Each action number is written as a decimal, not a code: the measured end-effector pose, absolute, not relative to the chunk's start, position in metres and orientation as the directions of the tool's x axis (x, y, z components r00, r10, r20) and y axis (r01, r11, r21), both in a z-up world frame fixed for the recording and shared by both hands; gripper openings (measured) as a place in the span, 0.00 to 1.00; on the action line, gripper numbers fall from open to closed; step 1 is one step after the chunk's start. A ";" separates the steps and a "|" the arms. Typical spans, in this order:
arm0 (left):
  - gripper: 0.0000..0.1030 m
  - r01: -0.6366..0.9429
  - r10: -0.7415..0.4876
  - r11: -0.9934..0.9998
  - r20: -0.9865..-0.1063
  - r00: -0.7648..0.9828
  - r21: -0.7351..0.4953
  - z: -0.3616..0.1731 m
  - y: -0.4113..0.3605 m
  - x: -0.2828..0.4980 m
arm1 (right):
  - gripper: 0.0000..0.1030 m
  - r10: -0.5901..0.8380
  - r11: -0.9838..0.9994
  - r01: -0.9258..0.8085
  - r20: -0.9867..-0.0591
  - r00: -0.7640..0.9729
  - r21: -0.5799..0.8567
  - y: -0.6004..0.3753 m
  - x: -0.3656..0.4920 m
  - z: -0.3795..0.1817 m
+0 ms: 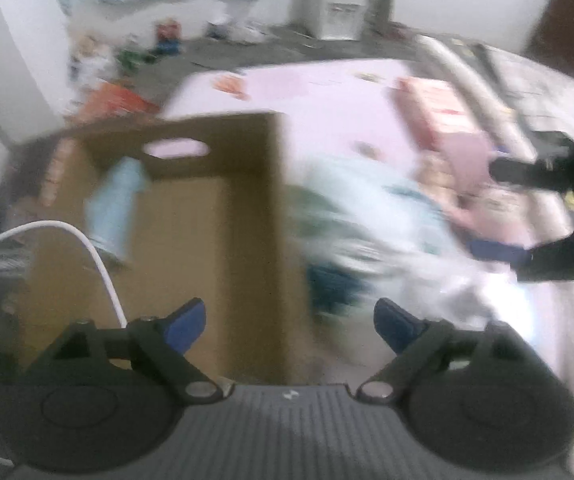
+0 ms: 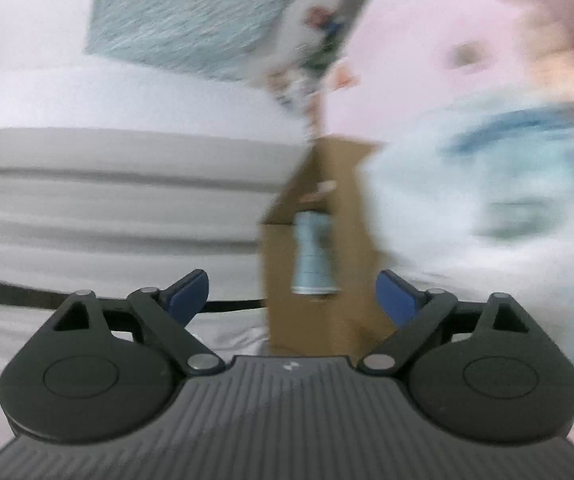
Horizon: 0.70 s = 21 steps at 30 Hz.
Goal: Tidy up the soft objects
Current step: 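Move both grippers back over the mat toward the blue-and-white box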
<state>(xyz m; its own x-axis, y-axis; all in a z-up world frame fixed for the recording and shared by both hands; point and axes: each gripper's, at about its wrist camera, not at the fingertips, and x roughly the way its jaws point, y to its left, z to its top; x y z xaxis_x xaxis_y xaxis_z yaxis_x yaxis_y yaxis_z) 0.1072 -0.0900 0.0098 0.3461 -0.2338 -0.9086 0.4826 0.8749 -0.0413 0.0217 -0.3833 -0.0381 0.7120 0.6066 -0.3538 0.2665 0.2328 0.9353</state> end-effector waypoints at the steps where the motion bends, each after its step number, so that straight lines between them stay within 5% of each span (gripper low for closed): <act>1: 0.94 0.493 -0.258 0.867 -0.910 0.324 -0.071 0.007 -0.101 0.098 | 0.99 0.586 0.261 0.292 -0.391 0.710 0.920 -0.397 0.003 -0.038; 9: 0.94 0.604 -0.339 0.778 -0.925 0.172 -0.172 -0.052 -0.205 0.024 | 0.99 0.395 0.513 0.498 -0.707 0.586 0.699 -0.497 -0.112 -0.056; 15: 0.76 0.663 -0.397 0.709 -0.912 0.098 -0.238 -0.093 -0.261 -0.003 | 0.96 0.401 0.518 0.533 -0.740 0.540 0.669 -0.504 -0.117 -0.114; 21: 0.66 0.672 -0.390 0.695 -0.919 0.054 -0.255 -0.129 -0.301 -0.005 | 0.79 0.441 0.511 0.554 -0.754 0.488 0.657 -0.502 -0.103 -0.158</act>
<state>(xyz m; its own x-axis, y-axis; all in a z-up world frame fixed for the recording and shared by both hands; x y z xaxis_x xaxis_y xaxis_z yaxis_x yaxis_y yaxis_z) -0.0046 -0.3005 -0.1288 0.0543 -0.3899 -0.9193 0.6719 0.6953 -0.2552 -0.1034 -0.5020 -0.1577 0.4878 0.4406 -0.7536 0.5541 0.5107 0.6573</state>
